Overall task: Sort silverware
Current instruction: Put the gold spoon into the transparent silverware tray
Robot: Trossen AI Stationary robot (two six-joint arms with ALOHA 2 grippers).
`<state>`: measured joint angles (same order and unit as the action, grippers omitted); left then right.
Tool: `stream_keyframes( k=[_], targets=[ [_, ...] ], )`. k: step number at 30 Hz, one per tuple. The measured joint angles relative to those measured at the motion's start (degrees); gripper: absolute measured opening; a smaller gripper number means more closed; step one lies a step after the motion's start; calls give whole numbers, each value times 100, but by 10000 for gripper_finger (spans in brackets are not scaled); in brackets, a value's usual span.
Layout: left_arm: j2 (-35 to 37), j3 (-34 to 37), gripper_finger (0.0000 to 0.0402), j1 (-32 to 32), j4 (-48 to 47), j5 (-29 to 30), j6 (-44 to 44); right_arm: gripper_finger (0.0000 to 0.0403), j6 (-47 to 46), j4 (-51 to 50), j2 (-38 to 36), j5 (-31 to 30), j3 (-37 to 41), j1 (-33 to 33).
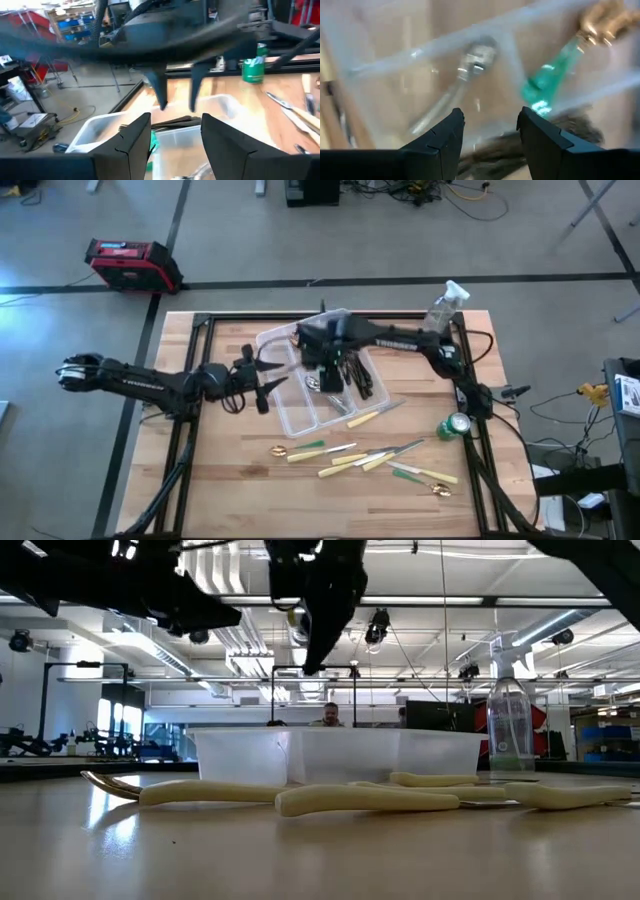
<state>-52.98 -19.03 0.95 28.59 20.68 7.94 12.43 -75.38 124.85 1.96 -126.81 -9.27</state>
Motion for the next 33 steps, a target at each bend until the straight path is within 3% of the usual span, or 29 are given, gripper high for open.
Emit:
stream_keyframes(
  k=[4,12,24,29,33],
  targets=[
    [97,0,158,328,37,453,89,167,231,867,-207,260,753,694],
    [816,0,158,854,225,213,52,158,521,2755,-301,470,1889,1716],
    [1978,0,158,1584,223,73,100,107,-378,4948,-174,868,3165,1902],
    [2188,0,158,1587,298,77,52,79,-651,5811,-43,273,3434,1984],
    [2215,0,158,1587,523,77,51,61,-831,5830,125,-23,3436,1991]
  ],
)
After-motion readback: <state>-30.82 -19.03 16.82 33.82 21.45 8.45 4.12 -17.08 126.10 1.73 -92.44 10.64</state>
